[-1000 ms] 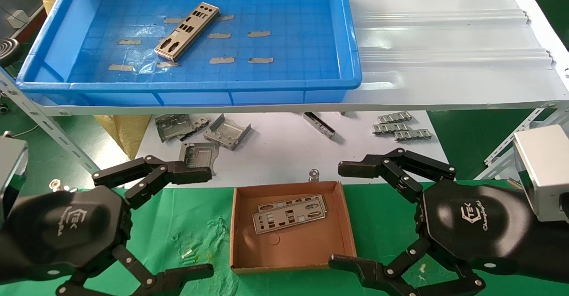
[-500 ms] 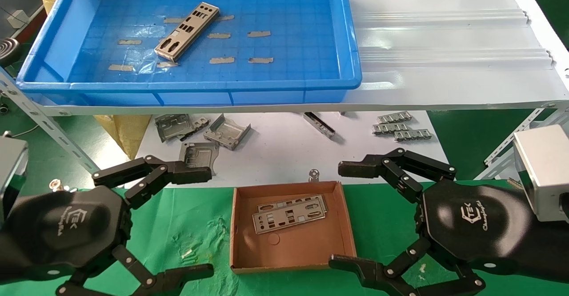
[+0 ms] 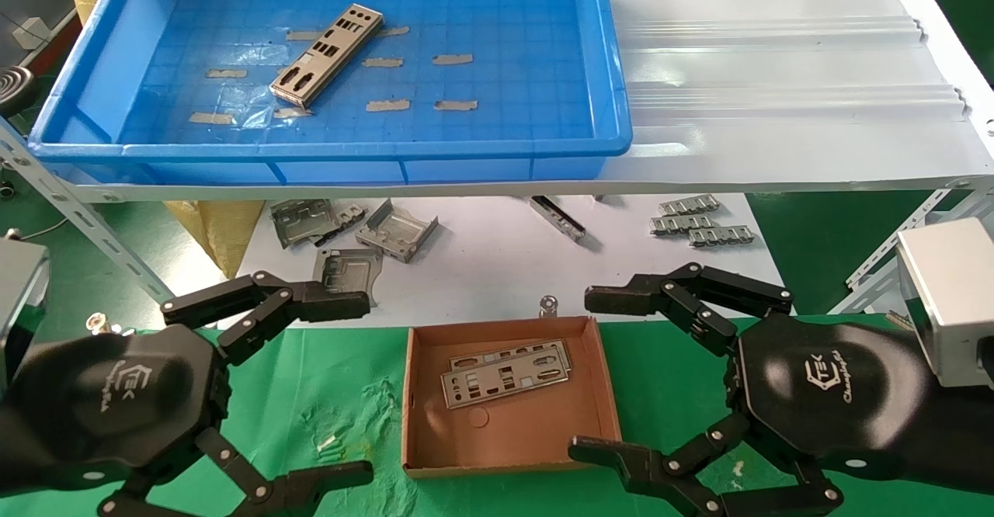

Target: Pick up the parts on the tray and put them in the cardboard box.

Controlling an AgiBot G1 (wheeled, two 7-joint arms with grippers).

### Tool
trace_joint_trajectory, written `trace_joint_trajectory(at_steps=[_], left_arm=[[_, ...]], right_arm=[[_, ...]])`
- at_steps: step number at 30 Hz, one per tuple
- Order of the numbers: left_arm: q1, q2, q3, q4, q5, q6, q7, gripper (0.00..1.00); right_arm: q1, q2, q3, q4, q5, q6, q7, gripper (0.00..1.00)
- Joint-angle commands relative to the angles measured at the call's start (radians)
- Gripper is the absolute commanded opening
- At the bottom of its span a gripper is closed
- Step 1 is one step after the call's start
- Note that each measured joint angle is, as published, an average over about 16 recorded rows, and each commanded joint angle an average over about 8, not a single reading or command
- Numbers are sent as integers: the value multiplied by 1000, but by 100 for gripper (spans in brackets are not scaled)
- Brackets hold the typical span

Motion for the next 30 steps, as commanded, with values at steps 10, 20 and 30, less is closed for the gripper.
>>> trace_joint_trajectory(at_steps=[10,20,30], left_arm=[[0,0,0,0,0,0,0,100],[0,0,0,0,0,0,0,100],[0,0,0,0,0,0,0,100]], right_arm=[[0,0,0,0,0,0,0,0],[0,0,0,0,0,0,0,0],[0,0,0,0,0,0,0,0]])
